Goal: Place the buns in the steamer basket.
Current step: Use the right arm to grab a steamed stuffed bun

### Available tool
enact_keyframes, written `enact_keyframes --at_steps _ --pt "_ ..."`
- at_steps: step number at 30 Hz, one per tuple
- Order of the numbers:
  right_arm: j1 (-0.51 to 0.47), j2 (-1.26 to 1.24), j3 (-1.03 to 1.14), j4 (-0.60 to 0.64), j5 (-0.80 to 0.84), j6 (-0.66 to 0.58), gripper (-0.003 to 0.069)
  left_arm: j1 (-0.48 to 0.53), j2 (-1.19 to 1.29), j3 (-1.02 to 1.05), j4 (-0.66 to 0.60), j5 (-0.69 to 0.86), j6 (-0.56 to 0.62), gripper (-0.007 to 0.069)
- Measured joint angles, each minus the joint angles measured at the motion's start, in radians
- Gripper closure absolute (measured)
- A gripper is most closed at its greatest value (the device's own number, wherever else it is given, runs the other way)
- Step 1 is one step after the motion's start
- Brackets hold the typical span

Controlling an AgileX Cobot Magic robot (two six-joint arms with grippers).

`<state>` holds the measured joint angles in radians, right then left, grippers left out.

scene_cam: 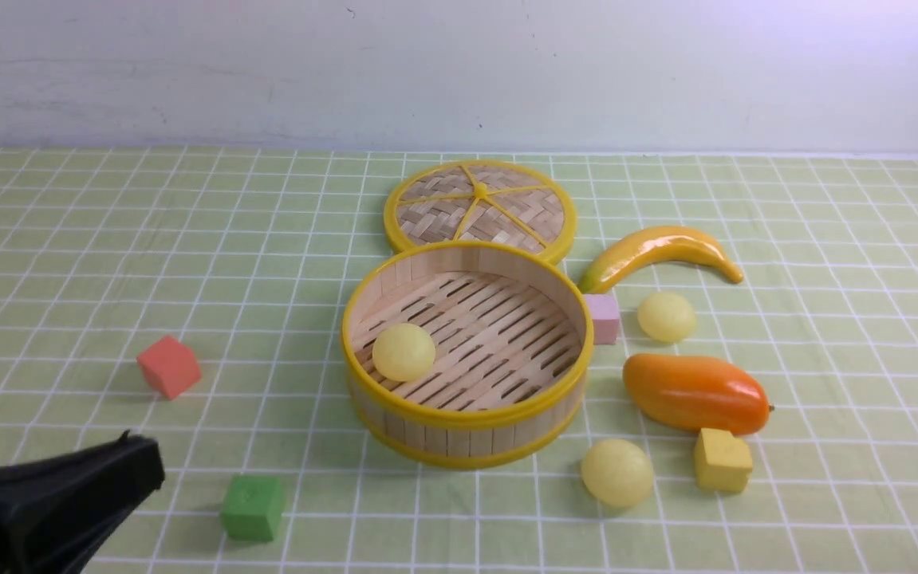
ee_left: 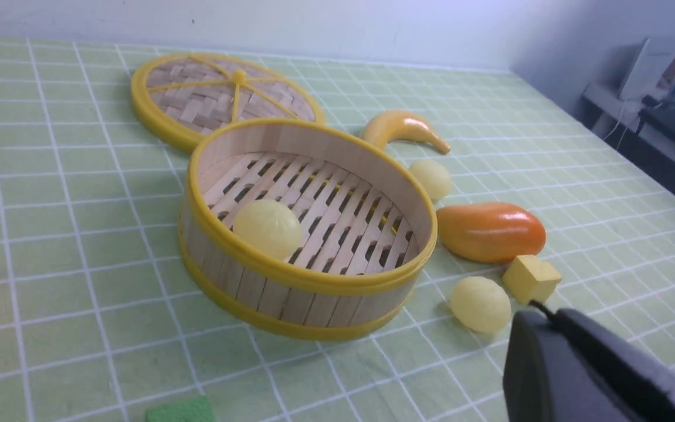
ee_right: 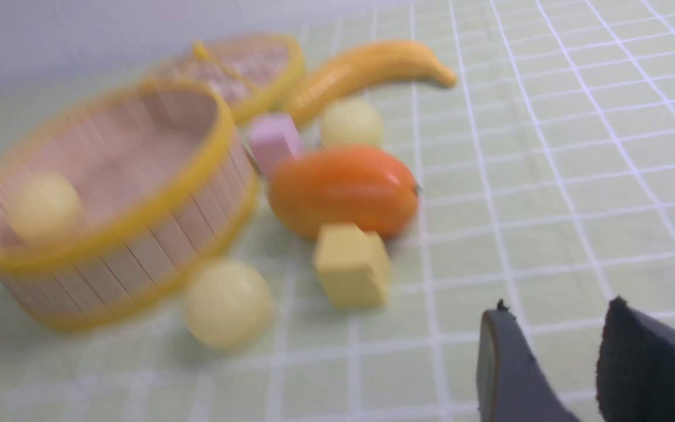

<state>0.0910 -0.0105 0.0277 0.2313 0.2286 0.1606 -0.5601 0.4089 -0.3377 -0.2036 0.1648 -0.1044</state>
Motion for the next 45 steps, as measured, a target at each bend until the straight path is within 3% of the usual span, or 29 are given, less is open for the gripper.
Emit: enact_keyframes --at_steps 1,4,7,9,11,12,15,18,24,29,32,34,40,45 --pt "0.000 0.000 0.000 0.000 -0.009 0.009 0.0419 0.000 0.000 0.005 0.000 -0.002 0.000 0.0638" --pt "0.000 0.000 0.000 0.166 -0.180 0.102 0.0419 0.000 -0.060 0.068 -0.002 -0.005 0.001 0.0638" --pt "0.000 0.003 -0.038 0.234 -0.195 0.125 0.0428 0.000 -0.059 0.078 -0.002 0.000 0.001 0.0638" --pt "0.000 0.025 -0.083 0.234 -0.138 0.121 0.0438 0.000 -0.059 0.078 -0.002 0.002 0.001 0.0638" --pt "0.000 0.160 -0.277 0.202 0.071 0.063 0.0469 0.000 -0.059 0.078 0.009 0.001 0.002 0.0638" --pt "0.000 0.175 -0.293 0.200 0.090 0.056 0.0469 0.000 -0.059 0.078 0.009 0.001 0.002 0.0638" --pt "0.000 0.496 -0.583 0.147 0.469 -0.122 0.0510 0.000 -0.059 0.078 0.018 0.001 0.002 0.0638" --pt "0.000 0.719 -0.753 0.136 0.653 -0.238 0.0536 0.000 -0.059 0.078 0.029 0.001 0.002 0.0638" --pt "0.046 1.098 -0.933 0.167 0.771 -0.307 0.0568 0.000 -0.059 0.078 0.035 0.001 0.002 0.0638" --pt "0.249 1.344 -1.018 0.148 0.656 -0.300 0.0571 0.000 -0.059 0.078 0.036 0.001 0.002 0.0638" --pt "0.312 1.447 -1.067 0.111 0.630 -0.281 0.0557 0.000 -0.059 0.078 0.036 0.001 0.002 0.0638" --pt "0.353 1.600 -1.160 0.055 0.623 -0.221 0.0506 0.000 -0.059 0.078 0.058 0.001 0.002 0.0637" --pt "0.357 1.794 -1.275 -0.025 0.619 -0.161 0.0366 0.000 -0.059 0.078 0.079 0.001 0.002 0.0636" --pt "0.357 1.854 -1.304 -0.033 0.584 -0.144 0.0313 0.000 -0.059 0.078 0.080 0.001 0.002 0.0630"
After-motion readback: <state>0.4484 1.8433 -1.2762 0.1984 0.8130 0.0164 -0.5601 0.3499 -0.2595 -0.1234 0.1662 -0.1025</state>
